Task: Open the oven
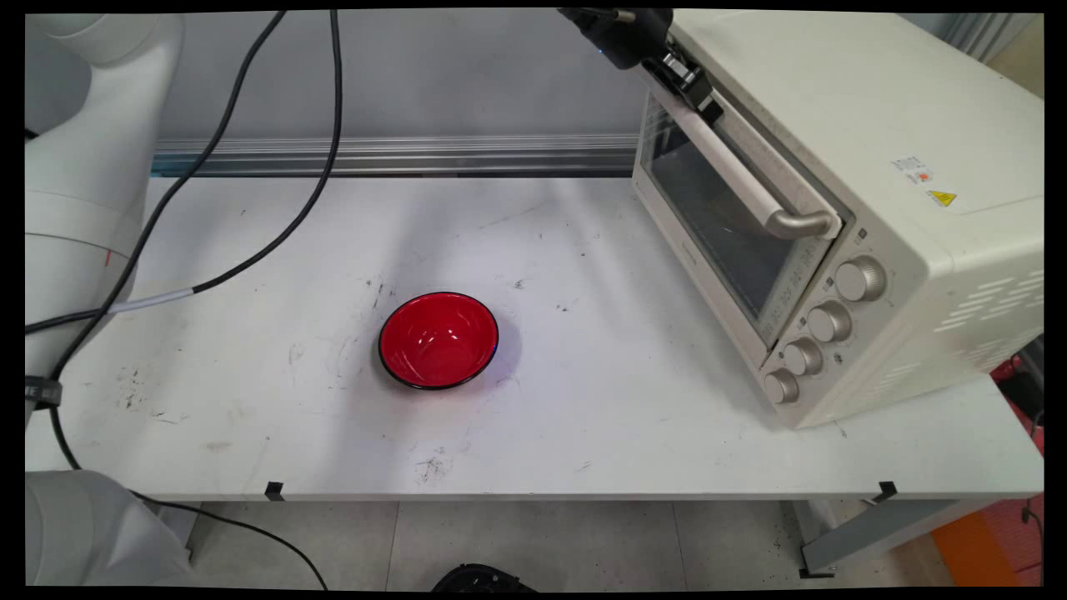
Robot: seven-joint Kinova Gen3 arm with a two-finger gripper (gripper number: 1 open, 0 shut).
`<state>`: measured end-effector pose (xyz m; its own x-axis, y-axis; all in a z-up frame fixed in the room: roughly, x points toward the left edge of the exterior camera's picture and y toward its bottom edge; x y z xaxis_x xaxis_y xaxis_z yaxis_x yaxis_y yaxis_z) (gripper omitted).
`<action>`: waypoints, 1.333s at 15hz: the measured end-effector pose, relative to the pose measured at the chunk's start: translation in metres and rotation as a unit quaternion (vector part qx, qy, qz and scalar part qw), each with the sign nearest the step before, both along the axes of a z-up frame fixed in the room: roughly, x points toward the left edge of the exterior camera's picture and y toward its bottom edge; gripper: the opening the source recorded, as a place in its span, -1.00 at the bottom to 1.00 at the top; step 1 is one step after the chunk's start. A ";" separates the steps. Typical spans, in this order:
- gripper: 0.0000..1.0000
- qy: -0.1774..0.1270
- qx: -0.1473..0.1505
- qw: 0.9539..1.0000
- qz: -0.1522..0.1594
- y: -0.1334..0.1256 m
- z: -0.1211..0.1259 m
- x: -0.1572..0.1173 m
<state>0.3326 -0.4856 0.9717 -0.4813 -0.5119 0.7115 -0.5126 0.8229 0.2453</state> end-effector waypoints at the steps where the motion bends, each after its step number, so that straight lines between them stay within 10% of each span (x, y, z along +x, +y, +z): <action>1: -1.00 -0.001 0.001 1.000 0.000 0.001 -0.001 0.001; 20: -1.00 -0.034 0.021 0.999 -0.012 0.030 -0.020 0.029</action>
<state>0.3614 -0.4555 0.9521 -0.5403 -0.5283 0.6550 -0.5103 0.8246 0.2442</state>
